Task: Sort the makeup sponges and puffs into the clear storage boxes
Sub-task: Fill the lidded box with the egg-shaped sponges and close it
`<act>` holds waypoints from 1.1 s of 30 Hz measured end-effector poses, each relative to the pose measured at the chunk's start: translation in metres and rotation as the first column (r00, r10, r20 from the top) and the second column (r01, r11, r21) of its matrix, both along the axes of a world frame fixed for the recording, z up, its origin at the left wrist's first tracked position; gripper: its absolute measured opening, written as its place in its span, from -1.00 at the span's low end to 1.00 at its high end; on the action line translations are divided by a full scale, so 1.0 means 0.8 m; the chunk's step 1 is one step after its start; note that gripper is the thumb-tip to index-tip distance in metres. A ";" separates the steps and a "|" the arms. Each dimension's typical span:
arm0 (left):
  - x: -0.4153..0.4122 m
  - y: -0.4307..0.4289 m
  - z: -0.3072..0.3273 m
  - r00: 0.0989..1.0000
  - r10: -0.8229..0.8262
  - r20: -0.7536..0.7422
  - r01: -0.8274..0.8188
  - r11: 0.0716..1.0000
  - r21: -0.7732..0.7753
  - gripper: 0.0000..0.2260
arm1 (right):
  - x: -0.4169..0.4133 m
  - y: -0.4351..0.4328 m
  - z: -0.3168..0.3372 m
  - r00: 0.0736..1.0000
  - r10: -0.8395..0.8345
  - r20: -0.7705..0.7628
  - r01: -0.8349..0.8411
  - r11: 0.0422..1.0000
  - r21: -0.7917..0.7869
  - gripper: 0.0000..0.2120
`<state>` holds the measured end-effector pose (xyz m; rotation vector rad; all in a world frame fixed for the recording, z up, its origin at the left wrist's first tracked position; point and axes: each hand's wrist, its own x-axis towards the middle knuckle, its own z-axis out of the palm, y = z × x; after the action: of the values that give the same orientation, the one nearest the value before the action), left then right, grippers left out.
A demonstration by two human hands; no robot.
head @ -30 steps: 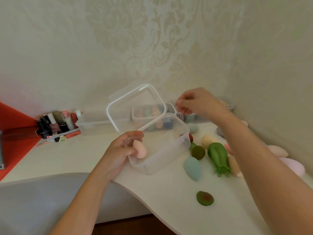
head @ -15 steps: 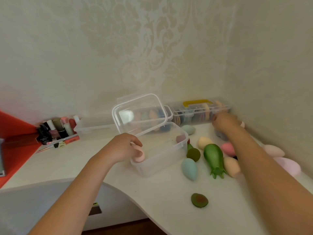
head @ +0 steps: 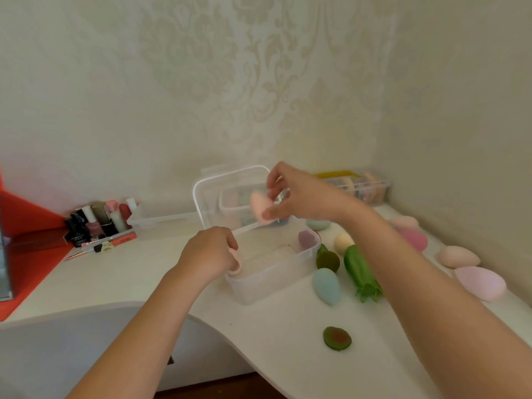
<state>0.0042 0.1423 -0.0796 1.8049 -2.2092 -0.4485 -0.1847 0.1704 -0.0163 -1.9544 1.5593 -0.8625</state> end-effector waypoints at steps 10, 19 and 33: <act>-0.007 -0.001 0.001 0.993 -0.023 0.119 0.025 1.000 -0.014 -0.80 | 0.056 0.001 -0.054 0.873 0.297 -0.387 -0.215 0.946 0.241 -0.78; 0.004 -0.002 0.002 0.977 -0.191 -0.090 0.204 0.962 0.179 -0.73 | 0.075 0.008 -0.069 0.922 0.146 -0.359 -0.073 0.975 0.209 -0.90; 0.007 -0.005 -0.011 0.947 -0.093 -0.308 0.176 0.951 0.254 -0.58 | 0.062 -0.004 -0.063 0.955 0.022 -0.296 0.030 0.985 0.171 -0.84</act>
<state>0.0095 0.1382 -0.0881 1.5848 -2.1505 -1.0335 -0.1354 0.1672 -0.0663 -2.0211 1.7408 -0.4276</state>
